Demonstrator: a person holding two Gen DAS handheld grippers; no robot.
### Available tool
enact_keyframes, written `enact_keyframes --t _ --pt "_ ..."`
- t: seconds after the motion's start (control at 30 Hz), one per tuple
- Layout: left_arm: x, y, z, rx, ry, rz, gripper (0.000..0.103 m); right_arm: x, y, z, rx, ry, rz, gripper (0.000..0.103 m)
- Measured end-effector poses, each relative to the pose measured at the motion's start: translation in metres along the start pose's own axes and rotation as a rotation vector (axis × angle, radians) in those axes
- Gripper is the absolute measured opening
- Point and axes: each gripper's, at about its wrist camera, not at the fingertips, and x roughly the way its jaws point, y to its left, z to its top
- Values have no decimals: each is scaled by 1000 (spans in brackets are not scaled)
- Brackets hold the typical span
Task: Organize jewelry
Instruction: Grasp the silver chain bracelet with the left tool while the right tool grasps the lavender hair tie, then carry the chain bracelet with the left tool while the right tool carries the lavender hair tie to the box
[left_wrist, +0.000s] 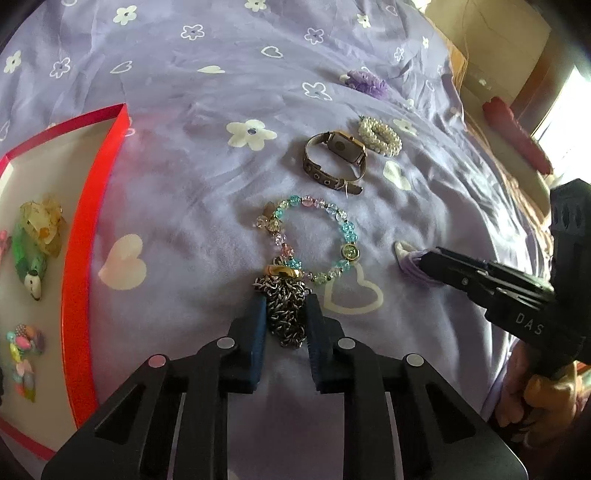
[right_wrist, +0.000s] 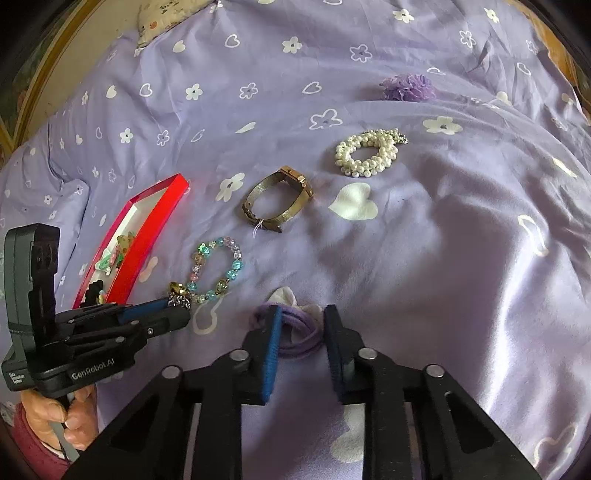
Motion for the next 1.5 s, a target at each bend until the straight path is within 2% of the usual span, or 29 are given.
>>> enact_keyframes --t 0.2,0.37,0.8,1.17,1.5 --pt "-20 -3 -6 20 -48 -2 15 -9 2 -2 29 -20 42 11" --pt "-46 -3 -14 24 -90 -6 10 -18 14 -3 15 -37 68 10" --pt "-101 20 -32 -50 -185 13 10 -28 61 0 -49 -50 143 10" --pt "-151 53 -41 -127 -276 55 10 -21 112 1 -128 -29 208 10" --pt "-185 104 -49 -220 -337 115 10 -5 158 4 -187 -2 267 10"
